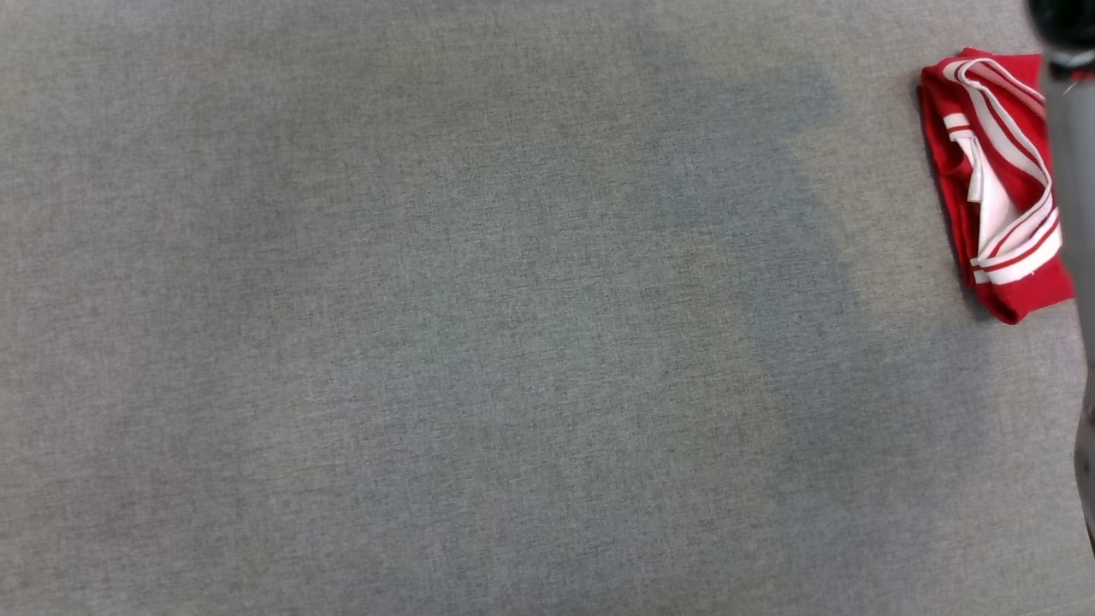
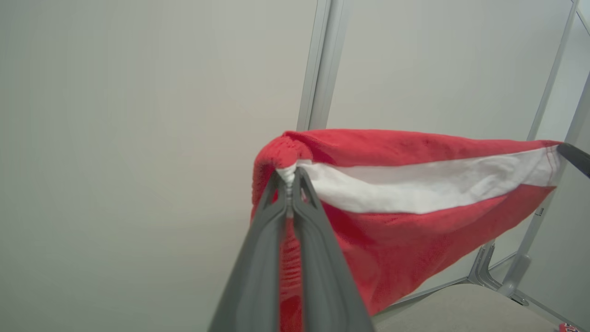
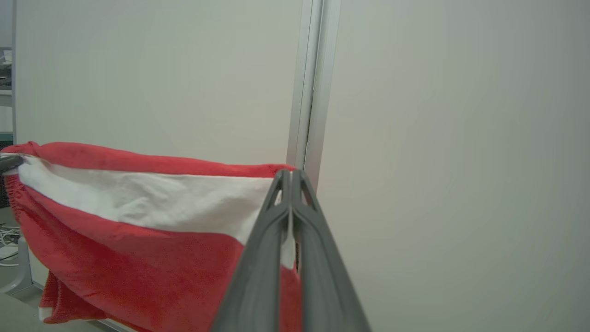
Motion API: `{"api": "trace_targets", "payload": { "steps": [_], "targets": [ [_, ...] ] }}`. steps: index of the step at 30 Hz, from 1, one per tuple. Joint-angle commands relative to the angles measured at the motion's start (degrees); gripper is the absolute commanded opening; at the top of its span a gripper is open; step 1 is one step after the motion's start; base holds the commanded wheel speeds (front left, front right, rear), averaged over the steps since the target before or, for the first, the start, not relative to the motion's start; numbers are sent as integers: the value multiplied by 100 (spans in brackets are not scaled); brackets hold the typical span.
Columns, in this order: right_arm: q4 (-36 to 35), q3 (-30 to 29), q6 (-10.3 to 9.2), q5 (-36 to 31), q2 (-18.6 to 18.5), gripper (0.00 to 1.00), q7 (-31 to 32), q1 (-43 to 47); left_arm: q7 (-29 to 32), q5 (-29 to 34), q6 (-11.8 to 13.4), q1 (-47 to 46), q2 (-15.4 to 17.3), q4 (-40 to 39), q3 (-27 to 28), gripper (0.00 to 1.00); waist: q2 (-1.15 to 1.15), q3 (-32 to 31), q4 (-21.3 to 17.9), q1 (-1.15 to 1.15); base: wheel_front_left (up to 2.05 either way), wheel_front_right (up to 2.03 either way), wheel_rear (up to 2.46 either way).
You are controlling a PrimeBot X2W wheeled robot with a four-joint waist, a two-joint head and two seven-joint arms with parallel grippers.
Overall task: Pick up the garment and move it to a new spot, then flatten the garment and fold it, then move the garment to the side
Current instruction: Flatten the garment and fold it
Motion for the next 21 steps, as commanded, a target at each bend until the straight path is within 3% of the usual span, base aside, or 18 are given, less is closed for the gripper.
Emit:
{"api": "trace_targets", "payload": {
  "steps": [1,9,12,17,21],
  "targets": [
    [138,84,1,43,-57,0,16,245,-78,52,-42,180,-43,77,-89,0,0,-6,-9,-1,0,0,0],
    [422,1052,1,970,-467,0,464,1862,-989,12,-179,1889,-202,504,-799,0,0,-248,-18,-1,0,0,0],
    [130,1245,2,1824,-583,0,829,2646,-1130,-87,-196,2661,-234,613,-1145,0,0,-452,17,-1,0,0,0],
    [-812,1157,2,2914,-1216,0,1666,4103,-1153,-362,-201,4026,-125,328,-1701,0,0,-973,87,-1,0,0,0],
    [-1408,610,2,3059,-1548,0,2240,5021,-938,-656,-61,4770,82,-239,-1838,0,0,-1279,125,-1,0,0,0]
  ]
}}
